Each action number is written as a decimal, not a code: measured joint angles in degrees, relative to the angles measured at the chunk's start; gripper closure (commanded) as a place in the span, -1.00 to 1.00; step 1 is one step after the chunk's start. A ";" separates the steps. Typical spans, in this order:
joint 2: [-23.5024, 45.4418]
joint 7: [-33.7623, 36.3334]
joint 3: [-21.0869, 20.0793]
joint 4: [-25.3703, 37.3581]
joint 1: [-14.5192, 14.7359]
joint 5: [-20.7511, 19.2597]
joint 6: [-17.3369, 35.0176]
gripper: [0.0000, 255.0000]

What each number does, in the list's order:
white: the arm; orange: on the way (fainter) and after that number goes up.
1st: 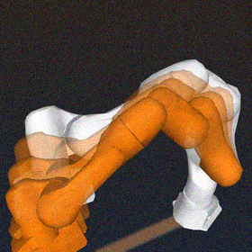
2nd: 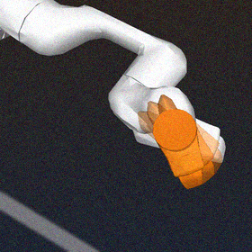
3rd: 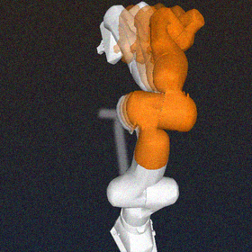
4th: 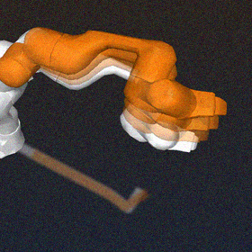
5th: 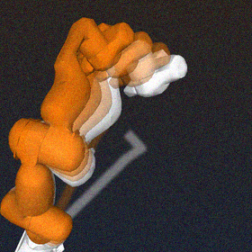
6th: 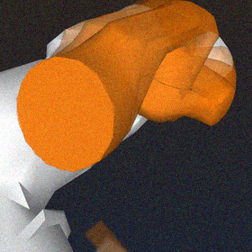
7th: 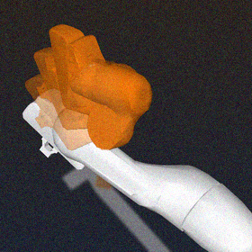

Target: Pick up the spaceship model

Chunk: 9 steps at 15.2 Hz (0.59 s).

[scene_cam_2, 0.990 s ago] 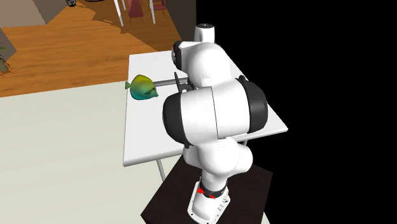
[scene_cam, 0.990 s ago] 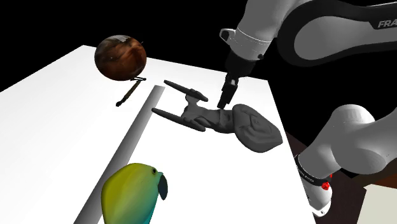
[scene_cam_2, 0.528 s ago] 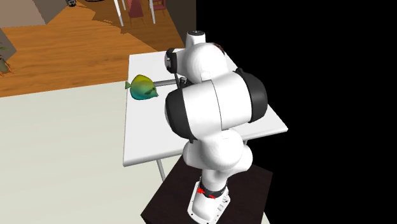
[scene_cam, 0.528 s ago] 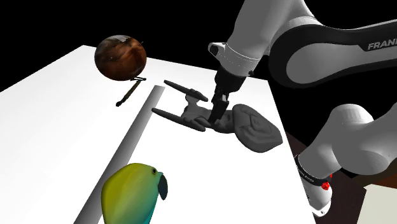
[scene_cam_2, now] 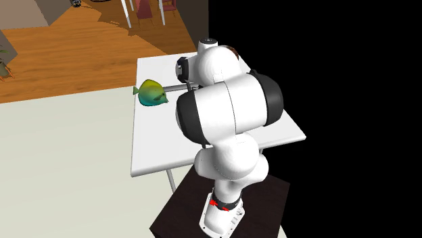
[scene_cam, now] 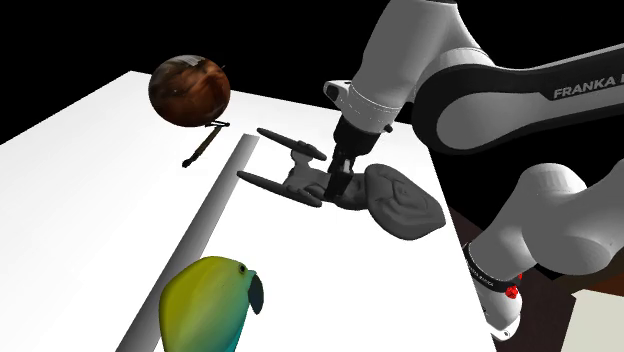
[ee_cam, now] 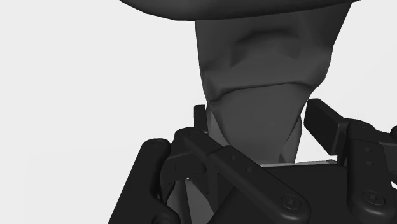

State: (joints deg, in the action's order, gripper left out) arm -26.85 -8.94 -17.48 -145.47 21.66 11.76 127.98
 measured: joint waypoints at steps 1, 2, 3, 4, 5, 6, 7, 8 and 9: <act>0.02 -0.01 0.00 0.00 0.00 0.00 0.04 1.00; 0.04 -0.03 0.01 0.00 -0.01 0.00 0.06 1.00; 0.06 -0.04 0.02 0.00 -0.02 0.00 0.07 1.00; 0.06 -0.05 0.03 -0.01 -0.02 -0.01 0.07 1.00; 0.06 -0.06 0.03 -0.02 -0.03 -0.01 0.08 1.00; 0.06 -0.07 0.04 -0.02 -0.03 -0.01 0.07 1.00; 0.02 -0.06 0.05 0.01 -0.03 -0.02 -0.03 1.00; -0.15 -0.03 0.08 0.22 -0.02 -0.04 -0.47 1.00; -0.44 -0.02 0.16 0.49 -0.01 -0.06 -1.07 1.00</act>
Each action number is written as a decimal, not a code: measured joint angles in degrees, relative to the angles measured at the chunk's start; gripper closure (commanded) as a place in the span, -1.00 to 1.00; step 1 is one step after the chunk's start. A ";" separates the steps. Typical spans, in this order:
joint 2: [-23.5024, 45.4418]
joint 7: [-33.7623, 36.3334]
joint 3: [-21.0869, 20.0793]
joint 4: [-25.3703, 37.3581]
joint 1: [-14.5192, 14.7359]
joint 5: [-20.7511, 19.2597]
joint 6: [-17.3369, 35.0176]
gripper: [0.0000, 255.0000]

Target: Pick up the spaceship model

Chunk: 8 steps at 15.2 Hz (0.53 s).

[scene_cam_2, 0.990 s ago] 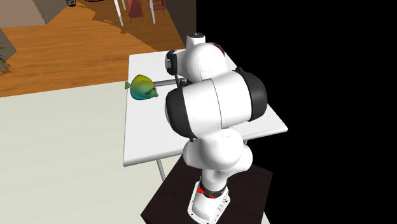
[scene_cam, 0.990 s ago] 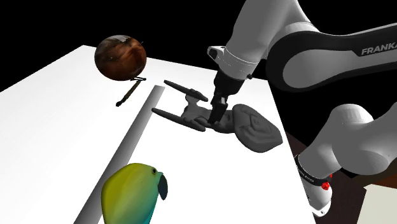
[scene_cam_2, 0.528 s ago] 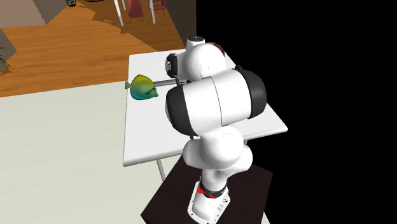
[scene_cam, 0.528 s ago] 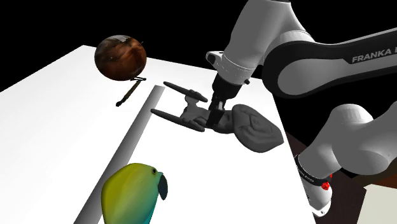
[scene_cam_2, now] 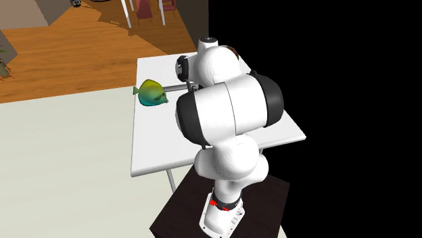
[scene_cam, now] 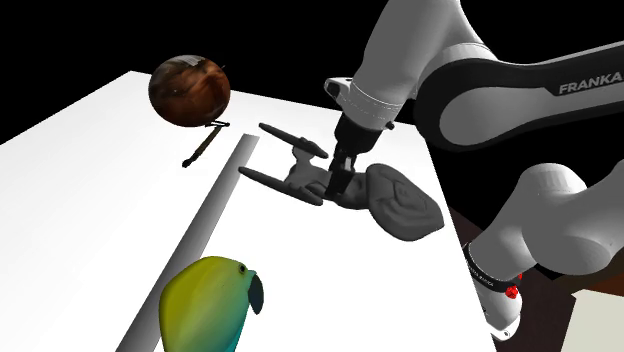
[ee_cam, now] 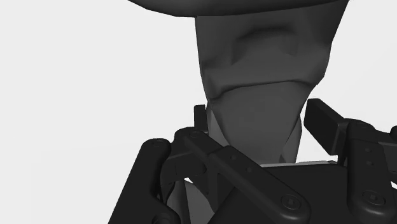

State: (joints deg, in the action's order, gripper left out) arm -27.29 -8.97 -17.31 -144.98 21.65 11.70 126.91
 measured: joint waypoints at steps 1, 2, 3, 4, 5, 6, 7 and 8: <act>-0.13 0.01 0.10 0.54 -0.05 -0.08 -0.69 1.00; -0.40 -0.07 0.28 1.09 -0.11 -0.17 -1.51 1.00; -0.74 -0.04 0.41 1.71 -0.13 -0.23 -2.47 1.00; -0.94 0.05 0.46 2.28 -0.13 -0.29 -3.23 1.00; -1.02 0.14 0.52 3.05 -0.18 -0.40 -4.10 1.00; -1.31 0.19 0.60 3.57 -0.17 -0.44 -4.91 1.00; -1.71 0.17 0.74 3.98 -0.17 -0.46 -5.70 1.00; -1.88 0.23 0.82 4.63 -0.19 -0.53 -6.53 1.00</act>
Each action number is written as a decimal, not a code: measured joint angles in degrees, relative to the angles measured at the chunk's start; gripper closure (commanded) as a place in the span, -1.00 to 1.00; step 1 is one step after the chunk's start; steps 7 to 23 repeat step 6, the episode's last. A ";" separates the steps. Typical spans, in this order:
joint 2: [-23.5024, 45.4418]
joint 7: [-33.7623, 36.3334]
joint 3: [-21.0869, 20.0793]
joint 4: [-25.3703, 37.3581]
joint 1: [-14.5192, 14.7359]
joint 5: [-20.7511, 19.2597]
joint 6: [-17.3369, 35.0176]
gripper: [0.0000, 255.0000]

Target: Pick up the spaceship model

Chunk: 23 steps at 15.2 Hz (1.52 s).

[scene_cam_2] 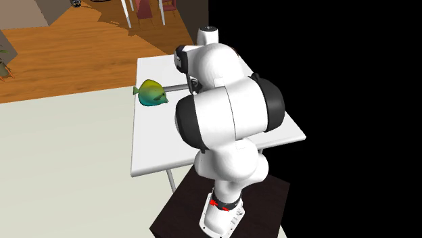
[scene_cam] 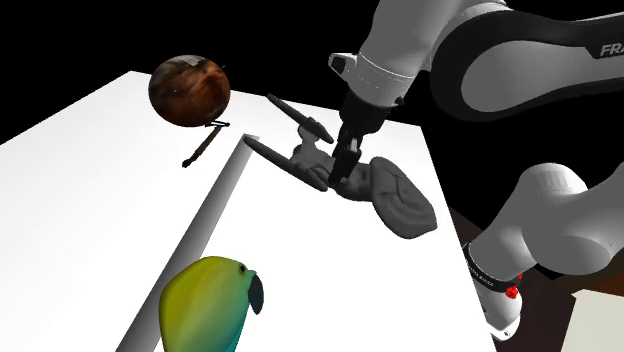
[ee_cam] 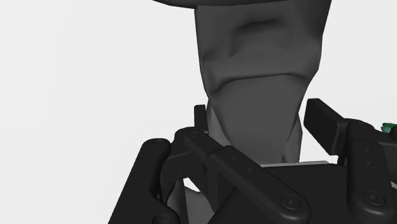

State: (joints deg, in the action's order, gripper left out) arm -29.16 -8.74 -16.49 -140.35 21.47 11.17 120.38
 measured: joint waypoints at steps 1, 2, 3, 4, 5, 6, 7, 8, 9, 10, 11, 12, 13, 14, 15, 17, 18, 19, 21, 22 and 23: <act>-0.07 0.13 0.02 0.77 -0.01 -0.07 -0.83 1.00; -0.21 0.11 0.17 1.45 -0.07 -0.16 -1.64 1.00; -0.51 0.08 0.34 2.07 -0.10 -0.23 -2.57 1.00; -0.41 0.11 0.40 2.73 -0.17 -0.33 -3.14 1.00; -0.61 0.07 0.58 3.41 -0.22 -0.41 -4.02 1.00; -0.61 0.15 0.58 3.86 -0.23 -0.46 -4.47 1.00; -0.61 0.15 0.58 3.86 -0.23 -0.46 -4.47 1.00; -0.61 0.15 0.58 3.86 -0.23 -0.46 -4.47 1.00; -0.61 0.15 0.58 3.86 -0.23 -0.46 -4.47 1.00; -0.61 0.15 0.58 3.86 -0.23 -0.46 -4.47 1.00; -0.61 0.15 0.58 3.86 -0.23 -0.46 -4.47 1.00; -0.61 0.15 0.58 3.86 -0.23 -0.46 -4.47 1.00; -0.61 0.15 0.58 3.86 -0.23 -0.46 -4.47 1.00; -0.61 0.15 0.58 3.86 -0.23 -0.46 -4.47 1.00; -0.61 0.15 0.58 3.86 -0.23 -0.46 -4.47 1.00; -0.61 0.15 0.58 3.86 -0.23 -0.46 -4.47 1.00; -0.61 0.15 0.58 3.86 -0.23 -0.46 -4.47 1.00; -0.61 0.15 0.58 3.86 -0.23 -0.46 -4.47 1.00; -0.61 0.15 0.58 3.86 -0.23 -0.46 -4.47 1.00; -0.61 0.15 0.58 3.86 -0.23 -0.46 -4.47 1.00; -0.61 0.15 0.58 3.86 -0.23 -0.46 -4.47 1.00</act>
